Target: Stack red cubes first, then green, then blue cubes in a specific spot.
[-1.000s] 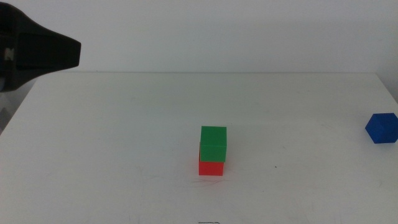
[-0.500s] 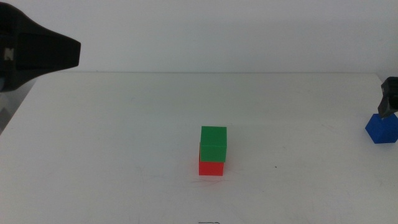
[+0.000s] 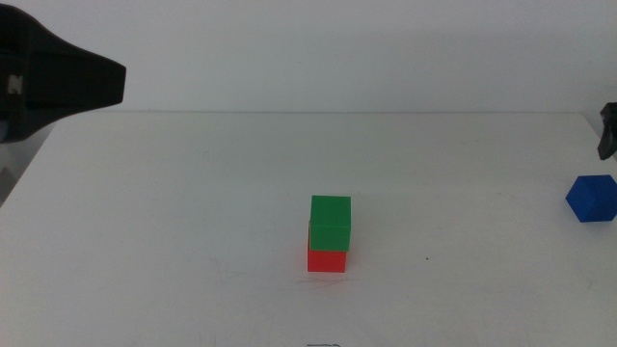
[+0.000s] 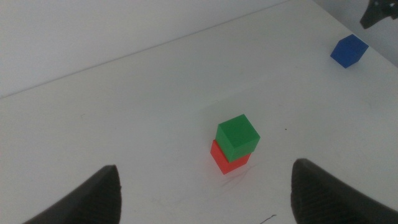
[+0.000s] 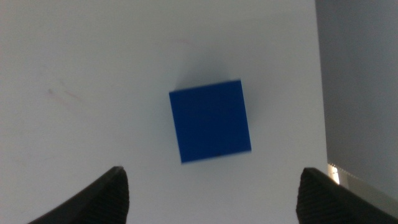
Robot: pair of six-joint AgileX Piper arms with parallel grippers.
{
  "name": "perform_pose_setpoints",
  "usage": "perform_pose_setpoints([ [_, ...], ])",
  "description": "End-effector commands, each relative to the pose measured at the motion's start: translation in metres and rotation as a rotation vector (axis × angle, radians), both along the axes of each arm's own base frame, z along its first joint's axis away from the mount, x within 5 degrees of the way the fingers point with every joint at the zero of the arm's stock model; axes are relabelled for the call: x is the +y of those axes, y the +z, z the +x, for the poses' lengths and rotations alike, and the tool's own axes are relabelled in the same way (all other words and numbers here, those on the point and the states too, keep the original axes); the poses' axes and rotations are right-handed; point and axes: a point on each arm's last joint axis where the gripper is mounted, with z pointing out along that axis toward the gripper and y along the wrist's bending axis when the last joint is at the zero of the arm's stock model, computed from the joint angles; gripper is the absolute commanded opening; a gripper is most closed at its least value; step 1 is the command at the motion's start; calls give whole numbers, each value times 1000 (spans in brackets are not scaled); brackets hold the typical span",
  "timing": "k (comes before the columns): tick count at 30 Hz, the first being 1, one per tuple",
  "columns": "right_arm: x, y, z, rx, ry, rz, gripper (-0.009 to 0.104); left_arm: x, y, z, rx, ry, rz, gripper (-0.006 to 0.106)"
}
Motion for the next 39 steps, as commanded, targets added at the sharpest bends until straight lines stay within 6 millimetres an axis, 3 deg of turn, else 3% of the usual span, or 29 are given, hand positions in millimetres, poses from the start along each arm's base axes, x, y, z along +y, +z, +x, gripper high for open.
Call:
perform_pose_setpoints([
  [1, -4, 26, 5, -71, 33, -24, 80, -1, 14, -1, -79, 8, -62, 94],
  [7, -8, 6, 22, -22, 43, -15, 80, -1, 14, -1, -79, 8, -62, 94],
  [30, -12, -64, 46, 71, 48, 15, 78, -1, 14, -1, -79, 8, -62, 94],
  [33, -13, -67, 47, 65, 46, 9, 60, -1, 14, -1, -79, 8, -62, 94],
  [35, -13, -67, 47, 64, 35, 12, 36, -1, 14, -1, -79, 8, -62, 94],
  [37, -13, -64, 47, 59, 23, 14, 2, -1, 14, -1, -79, 8, -62, 94],
  [39, -9, -56, 43, 64, 23, 27, -1, -1, 14, -1, -79, 8, -62, 94],
])
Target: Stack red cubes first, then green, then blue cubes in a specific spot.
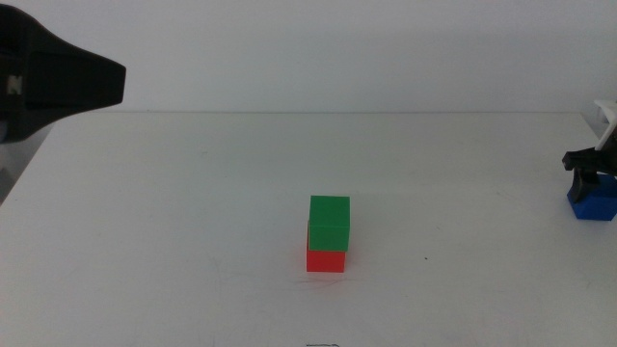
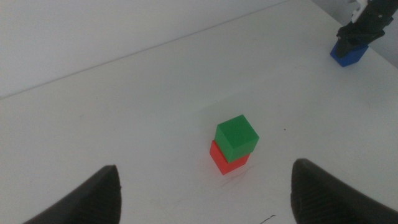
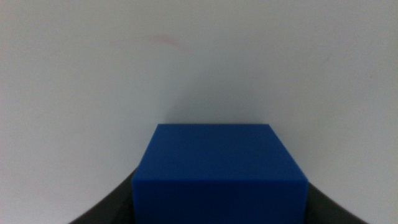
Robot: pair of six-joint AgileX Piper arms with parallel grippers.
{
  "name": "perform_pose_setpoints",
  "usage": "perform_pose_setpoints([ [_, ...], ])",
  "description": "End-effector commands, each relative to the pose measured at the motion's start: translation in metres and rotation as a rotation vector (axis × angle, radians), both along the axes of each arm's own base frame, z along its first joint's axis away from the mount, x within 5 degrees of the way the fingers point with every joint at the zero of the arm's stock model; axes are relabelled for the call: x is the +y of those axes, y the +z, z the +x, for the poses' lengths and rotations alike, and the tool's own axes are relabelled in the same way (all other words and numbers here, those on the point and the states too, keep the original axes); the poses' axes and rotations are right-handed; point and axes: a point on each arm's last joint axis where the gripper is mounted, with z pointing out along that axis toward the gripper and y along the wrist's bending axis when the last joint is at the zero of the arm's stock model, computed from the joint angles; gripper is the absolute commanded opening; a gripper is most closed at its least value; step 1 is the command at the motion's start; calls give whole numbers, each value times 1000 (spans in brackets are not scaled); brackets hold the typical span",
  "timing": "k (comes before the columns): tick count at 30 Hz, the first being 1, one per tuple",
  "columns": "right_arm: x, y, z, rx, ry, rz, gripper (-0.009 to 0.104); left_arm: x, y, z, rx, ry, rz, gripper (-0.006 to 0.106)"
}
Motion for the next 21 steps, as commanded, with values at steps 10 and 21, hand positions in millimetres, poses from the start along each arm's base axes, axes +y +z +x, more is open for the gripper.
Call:
perform_pose_setpoints([
  [10, 94, 137, -39, -203, -13, -52, -1, -1, 14, -1, -79, 8, -62, 94],
  [21, 253, 160, -110, -224, 96, 5, -1, -1, 13, 2, -71, 8, -60, 94],
])
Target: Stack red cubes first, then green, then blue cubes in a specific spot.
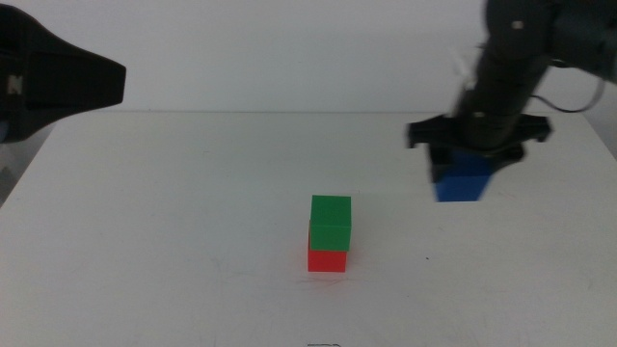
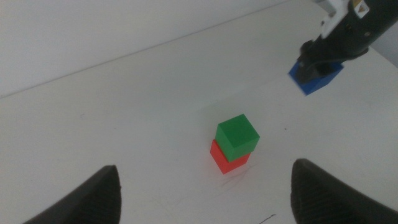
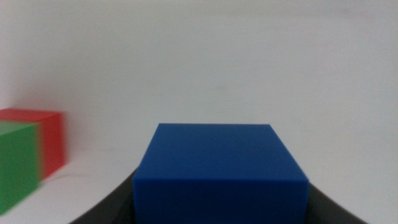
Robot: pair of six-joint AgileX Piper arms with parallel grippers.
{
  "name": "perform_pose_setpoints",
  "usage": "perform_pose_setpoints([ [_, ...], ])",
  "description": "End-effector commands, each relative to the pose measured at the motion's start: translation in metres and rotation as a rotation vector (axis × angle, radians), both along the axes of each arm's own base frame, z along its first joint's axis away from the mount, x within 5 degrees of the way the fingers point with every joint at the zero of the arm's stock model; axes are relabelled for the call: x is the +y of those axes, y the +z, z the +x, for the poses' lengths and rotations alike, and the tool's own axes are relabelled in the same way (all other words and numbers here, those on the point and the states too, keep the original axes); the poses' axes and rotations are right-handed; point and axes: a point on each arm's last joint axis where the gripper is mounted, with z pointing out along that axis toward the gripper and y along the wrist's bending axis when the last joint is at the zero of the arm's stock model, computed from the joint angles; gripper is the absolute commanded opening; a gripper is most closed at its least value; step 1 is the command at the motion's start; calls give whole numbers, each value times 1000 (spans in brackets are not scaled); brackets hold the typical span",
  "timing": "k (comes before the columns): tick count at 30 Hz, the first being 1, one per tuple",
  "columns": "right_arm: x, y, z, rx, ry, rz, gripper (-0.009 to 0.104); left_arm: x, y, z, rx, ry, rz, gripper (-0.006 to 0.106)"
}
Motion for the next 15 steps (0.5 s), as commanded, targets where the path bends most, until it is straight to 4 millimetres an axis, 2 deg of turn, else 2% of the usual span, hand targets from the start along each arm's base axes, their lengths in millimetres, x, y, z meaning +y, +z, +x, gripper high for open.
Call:
perform_pose_setpoints([
  [1, 15, 36, -17, -85, 12, 19, -1, -1, 13, 1, -74, 9, -61, 94],
  [4, 36, 45, -28, -113, 48, 16, -1, -1, 13, 2, -72, 9, -60, 94],
  [7, 42, 54, -33, -120, -3, 39, -1, -2, 13, 2, -71, 9, -60, 94],
  [11, 46, 54, -34, -129, -78, 65, -1, -2, 13, 2, -71, 9, -60, 94],
  [15, 68, 51, -35, -138, -98, 73, -1, -2, 13, 2, -71, 9, -60, 94],
])
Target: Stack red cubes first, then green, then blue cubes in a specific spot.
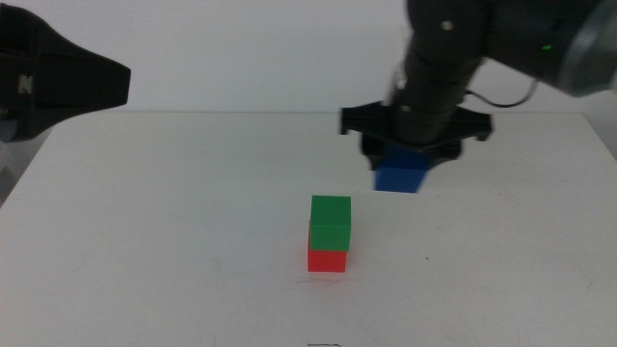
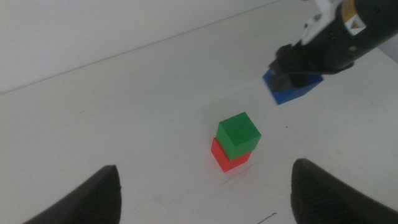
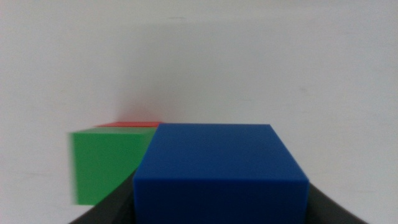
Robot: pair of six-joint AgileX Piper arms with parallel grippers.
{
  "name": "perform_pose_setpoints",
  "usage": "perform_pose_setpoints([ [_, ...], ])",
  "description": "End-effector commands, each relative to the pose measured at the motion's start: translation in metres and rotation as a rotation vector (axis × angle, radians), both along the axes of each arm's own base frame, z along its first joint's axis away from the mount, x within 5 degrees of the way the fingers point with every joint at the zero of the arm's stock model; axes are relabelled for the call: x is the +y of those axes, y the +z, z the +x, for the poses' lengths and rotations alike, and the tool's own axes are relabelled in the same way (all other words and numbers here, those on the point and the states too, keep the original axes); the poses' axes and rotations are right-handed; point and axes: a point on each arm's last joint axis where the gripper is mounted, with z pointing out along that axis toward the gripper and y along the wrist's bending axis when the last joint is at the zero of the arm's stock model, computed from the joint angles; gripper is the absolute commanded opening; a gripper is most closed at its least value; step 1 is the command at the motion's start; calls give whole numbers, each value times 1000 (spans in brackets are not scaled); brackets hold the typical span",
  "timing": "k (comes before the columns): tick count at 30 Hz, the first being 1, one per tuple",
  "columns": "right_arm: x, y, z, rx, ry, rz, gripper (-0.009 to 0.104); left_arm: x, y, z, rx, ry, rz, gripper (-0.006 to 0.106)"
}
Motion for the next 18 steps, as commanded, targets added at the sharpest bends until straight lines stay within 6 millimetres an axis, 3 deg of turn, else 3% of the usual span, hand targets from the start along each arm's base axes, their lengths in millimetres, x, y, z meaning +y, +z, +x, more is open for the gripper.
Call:
perform_pose_setpoints([
  [1, 4, 26, -9, -38, -21, 17, -1, -1, 14, 0, -78, 9, -62, 94],
  [9, 40, 15, 0, -6, 3, 80, -1, -1, 13, 0, -76, 9, -62, 94],
  [18, 52, 9, -5, -8, -29, 74, -1, -1, 13, 0, -76, 9, -62, 94],
])
